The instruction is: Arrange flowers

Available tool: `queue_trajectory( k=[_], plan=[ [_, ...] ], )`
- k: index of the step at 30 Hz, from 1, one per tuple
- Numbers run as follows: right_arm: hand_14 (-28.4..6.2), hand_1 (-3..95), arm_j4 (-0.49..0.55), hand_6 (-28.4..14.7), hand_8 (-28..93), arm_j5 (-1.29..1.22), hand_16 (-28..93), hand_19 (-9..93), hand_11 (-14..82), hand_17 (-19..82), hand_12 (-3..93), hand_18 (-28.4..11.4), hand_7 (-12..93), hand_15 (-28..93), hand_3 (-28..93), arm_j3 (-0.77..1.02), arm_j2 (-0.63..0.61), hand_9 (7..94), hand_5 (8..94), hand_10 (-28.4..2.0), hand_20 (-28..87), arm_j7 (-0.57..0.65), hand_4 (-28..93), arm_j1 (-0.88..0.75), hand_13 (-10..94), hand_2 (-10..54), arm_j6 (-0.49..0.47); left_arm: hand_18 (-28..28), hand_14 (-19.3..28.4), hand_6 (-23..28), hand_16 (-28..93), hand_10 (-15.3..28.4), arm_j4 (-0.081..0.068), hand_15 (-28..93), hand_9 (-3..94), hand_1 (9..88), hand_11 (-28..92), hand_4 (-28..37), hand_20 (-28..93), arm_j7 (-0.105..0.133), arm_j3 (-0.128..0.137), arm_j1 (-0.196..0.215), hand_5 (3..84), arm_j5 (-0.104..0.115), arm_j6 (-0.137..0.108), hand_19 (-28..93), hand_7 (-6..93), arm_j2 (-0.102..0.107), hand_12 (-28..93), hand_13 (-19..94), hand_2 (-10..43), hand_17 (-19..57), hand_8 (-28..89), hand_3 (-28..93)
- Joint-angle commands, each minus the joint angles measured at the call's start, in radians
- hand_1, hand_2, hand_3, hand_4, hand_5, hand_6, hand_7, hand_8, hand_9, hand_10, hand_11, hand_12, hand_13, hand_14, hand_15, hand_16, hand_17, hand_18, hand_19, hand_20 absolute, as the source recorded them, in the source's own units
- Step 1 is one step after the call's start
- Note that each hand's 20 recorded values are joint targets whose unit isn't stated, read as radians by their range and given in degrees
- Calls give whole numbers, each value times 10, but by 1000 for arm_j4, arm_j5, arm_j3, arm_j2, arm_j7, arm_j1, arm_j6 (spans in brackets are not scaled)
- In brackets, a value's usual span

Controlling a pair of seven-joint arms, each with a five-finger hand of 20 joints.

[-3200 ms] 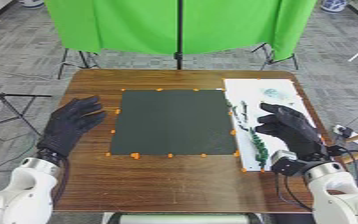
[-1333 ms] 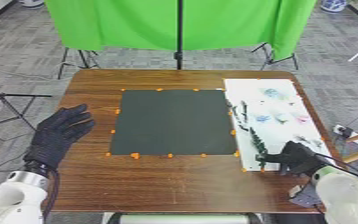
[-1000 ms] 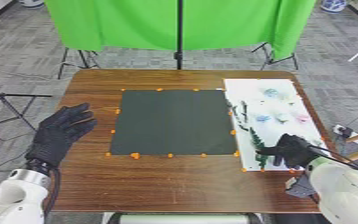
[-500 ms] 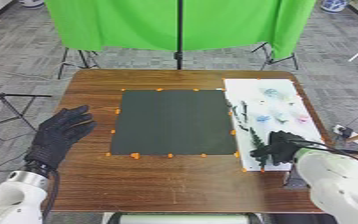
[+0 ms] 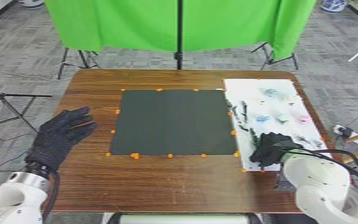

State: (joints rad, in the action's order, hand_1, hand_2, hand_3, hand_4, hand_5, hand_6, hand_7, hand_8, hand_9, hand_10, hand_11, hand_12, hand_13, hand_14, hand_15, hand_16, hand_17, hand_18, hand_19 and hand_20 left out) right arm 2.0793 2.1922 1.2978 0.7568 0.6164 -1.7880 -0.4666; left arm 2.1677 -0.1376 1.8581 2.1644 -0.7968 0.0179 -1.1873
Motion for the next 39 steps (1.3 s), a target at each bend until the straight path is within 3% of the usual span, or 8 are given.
queue_trajectory(
  k=[1,4,7,19,23,27,35,39],
  plan=[
    [-71,350,-139,-22,120,-97,299,875,559,402,323,-170,586,707,896,-44,54,899,812,-83,238,-49,-218,-201,842,-85,57,237,188,73,-74,160,-3,498,352,260,333,-283,-38,-6,-4,18,414,2,-5,623,242,-13,145,276,53,-60,-115,724],
    [-63,343,-139,-37,130,-132,280,871,539,417,311,-177,566,659,908,-21,63,909,824,-83,245,-53,-189,-219,872,-69,132,236,188,73,-75,160,-3,499,352,261,332,-283,-38,-3,-1,18,414,1,-5,623,243,-14,144,276,54,-60,-115,724],
    [-56,306,-120,-37,-66,-179,250,905,598,398,284,-171,551,716,927,15,70,878,879,-83,258,-40,-164,-234,848,1,211,237,188,73,-74,159,0,500,352,261,333,-283,-38,1,1,20,414,1,-8,623,243,-14,145,276,54,-60,-115,724],
    [-75,306,63,-74,-1,-224,264,932,614,404,287,-187,543,774,932,212,79,903,899,-96,285,-61,-46,-203,850,14,274,237,187,72,-75,159,7,500,353,262,334,-283,-38,11,12,20,416,3,-11,624,244,-4,144,277,54,-60,-116,725],
    [-75,304,123,-73,-7,-231,263,932,616,405,288,-186,553,780,932,248,67,903,897,-97,290,-82,-45,-170,849,17,311,237,187,72,-74,159,22,500,353,262,334,-283,-38,14,48,42,415,10,-3,623,244,10,144,277,54,-60,-116,726],
    [-73,302,153,-71,-13,-252,262,932,619,406,288,-185,555,785,932,244,74,903,898,-100,301,-109,-42,-98,851,18,360,237,188,71,-74,158,37,500,352,262,332,-283,-38,49,102,65,414,104,12,623,243,27,144,276,53,-60,-116,726],
    [-72,298,83,-70,-15,-272,263,932,619,411,288,-186,560,787,932,5,128,906,898,-99,312,-163,-36,224,855,17,394,239,187,72,-73,159,66,500,353,262,332,-283,-36,48,203,124,414,95,13,626,241,69,145,277,51,-61,-114,725],
    [-70,298,-12,-70,-23,-245,265,932,618,412,289,-185,562,787,932,-193,215,905,898,-97,313,-177,-41,413,855,20,375,239,187,72,-73,158,76,499,353,262,331,-283,-36,38,237,188,414,130,24,626,241,69,145,278,48,-60,-114,726]
  ],
)
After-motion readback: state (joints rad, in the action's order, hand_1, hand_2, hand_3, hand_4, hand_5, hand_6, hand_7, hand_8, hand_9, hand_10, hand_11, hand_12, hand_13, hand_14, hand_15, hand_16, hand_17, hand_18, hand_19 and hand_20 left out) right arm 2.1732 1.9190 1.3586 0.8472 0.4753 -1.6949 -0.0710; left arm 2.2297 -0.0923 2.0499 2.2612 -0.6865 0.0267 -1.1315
